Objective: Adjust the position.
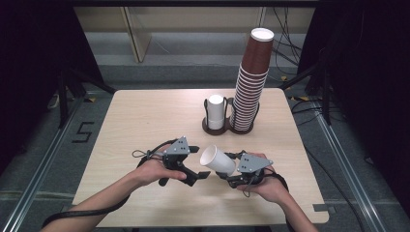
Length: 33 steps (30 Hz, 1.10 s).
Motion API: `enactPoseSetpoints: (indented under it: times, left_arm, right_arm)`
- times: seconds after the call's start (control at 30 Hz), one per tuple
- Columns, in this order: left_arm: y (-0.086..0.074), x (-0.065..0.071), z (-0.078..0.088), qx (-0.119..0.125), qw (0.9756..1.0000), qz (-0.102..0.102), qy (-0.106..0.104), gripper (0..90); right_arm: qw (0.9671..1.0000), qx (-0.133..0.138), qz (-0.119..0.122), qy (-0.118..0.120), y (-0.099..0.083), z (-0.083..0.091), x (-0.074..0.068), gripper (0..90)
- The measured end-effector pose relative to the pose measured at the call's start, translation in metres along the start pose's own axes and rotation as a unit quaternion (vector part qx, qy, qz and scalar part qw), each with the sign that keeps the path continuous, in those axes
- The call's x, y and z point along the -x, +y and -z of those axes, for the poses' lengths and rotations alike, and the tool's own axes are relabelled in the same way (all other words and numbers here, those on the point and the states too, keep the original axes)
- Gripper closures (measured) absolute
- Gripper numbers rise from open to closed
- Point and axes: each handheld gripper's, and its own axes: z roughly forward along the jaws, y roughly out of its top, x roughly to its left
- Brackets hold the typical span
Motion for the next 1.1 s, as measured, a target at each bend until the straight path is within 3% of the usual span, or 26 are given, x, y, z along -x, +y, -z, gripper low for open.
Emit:
enactPoseSetpoints:
  times: [0.23,0.27,0.3,0.77,0.8,0.93,0.97,1.03,1.1]
  left_arm:
    - [0.002,0.000,-0.003,0.004,0.9999,0.010,0.008,4.4]
    - [0.002,-0.001,-0.003,0.005,0.9999,0.009,0.009,4.4]
    - [0.003,-0.001,-0.004,0.006,0.9999,0.008,0.008,4.5]
    - [0.005,-0.005,-0.012,-0.007,0.9999,0.010,-0.003,4.2]
    - [0.005,-0.006,-0.013,-0.005,0.9999,0.012,-0.011,4.2]
    - [0.004,-0.007,-0.015,-0.007,0.9998,0.010,-0.013,4.5]
    - [0.004,-0.007,-0.016,-0.004,0.9997,0.011,-0.021,4.9]
    - [0.004,-0.007,-0.016,-0.006,0.9997,0.013,-0.019,6.1]
    - [0.004,-0.007,-0.016,-0.006,0.9996,0.017,-0.021,10.8]
  right_arm:
    - [0.9999,0.000,-0.007,0.007,0.001,-0.001,-0.003,33.6]
    - [1.0000,0.005,0.003,0.002,0.002,-0.001,-0.002,33.6]
    - [1.0000,0.003,-0.004,0.006,0.002,-0.001,-0.003,33.6]
    - [0.9995,0.006,0.019,0.025,0.007,-0.005,-0.009,33.9]
    - [0.9993,0.007,0.023,0.029,0.008,-0.006,-0.009,33.9]
    - [0.9993,0.008,0.016,0.032,0.009,-0.006,-0.011,33.9]
    - [0.9992,0.010,0.025,0.028,0.010,-0.006,-0.010,33.9]
    - [0.9991,0.011,0.028,0.030,0.010,-0.006,-0.010,33.9]
    - [0.9991,0.010,0.022,0.035,0.010,-0.006,-0.011,33.9]
